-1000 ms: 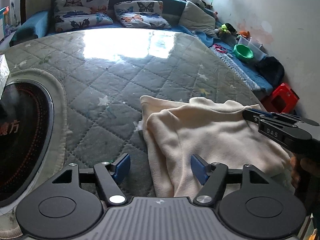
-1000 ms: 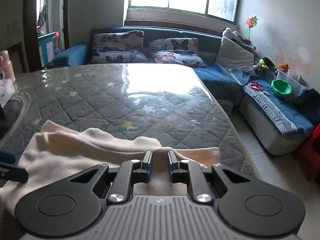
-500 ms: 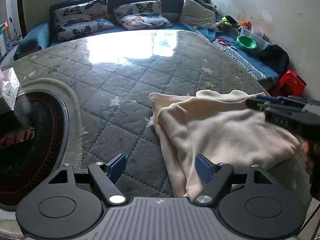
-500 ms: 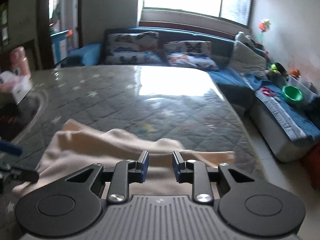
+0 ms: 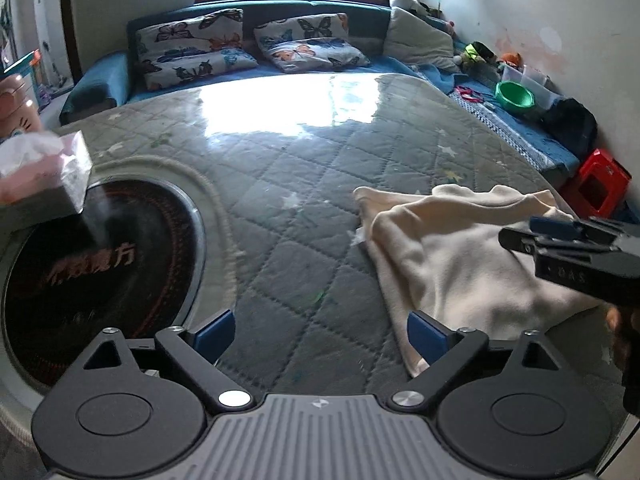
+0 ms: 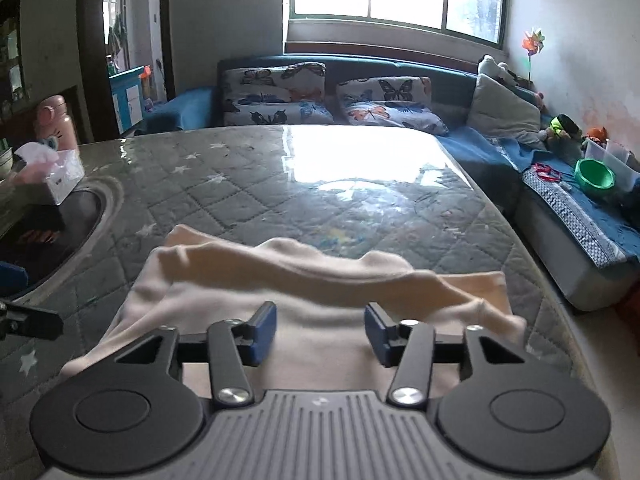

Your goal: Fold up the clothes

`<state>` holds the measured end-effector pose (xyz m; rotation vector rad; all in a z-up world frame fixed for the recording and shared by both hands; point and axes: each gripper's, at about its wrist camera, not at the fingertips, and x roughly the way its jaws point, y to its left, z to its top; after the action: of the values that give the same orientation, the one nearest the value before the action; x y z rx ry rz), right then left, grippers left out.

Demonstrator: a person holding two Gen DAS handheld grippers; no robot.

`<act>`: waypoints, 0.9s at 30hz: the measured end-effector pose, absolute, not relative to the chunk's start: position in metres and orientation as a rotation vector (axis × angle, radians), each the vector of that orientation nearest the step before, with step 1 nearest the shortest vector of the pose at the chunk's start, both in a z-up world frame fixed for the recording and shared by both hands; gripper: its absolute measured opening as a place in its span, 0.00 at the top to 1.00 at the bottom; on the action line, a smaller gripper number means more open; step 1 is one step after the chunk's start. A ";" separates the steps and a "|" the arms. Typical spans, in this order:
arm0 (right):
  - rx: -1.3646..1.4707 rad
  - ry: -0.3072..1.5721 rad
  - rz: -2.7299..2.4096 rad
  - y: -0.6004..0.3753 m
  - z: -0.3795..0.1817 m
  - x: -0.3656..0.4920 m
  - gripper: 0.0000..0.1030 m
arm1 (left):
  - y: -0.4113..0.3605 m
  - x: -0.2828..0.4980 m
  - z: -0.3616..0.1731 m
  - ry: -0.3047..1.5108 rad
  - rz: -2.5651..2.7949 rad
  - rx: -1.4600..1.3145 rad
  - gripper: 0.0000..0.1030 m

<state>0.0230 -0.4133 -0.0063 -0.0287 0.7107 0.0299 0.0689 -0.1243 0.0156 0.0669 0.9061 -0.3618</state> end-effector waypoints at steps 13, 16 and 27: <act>-0.025 0.665 -0.007 -0.404 -0.014 -0.049 0.44 | -0.097 0.032 0.016 0.872 -0.350 0.049 0.00; -0.047 0.655 -0.011 -0.401 -0.010 -0.052 0.44 | -0.090 0.028 0.017 0.870 -0.335 0.043 0.00; 0.034 0.631 -0.069 -0.417 -0.012 -0.061 0.53 | -0.066 0.015 0.022 0.850 -0.293 0.013 0.00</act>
<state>-0.0607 -0.4173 -0.0124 0.0337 0.6308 -0.0691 0.0153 -0.0664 0.0221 0.0133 0.8496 -0.2932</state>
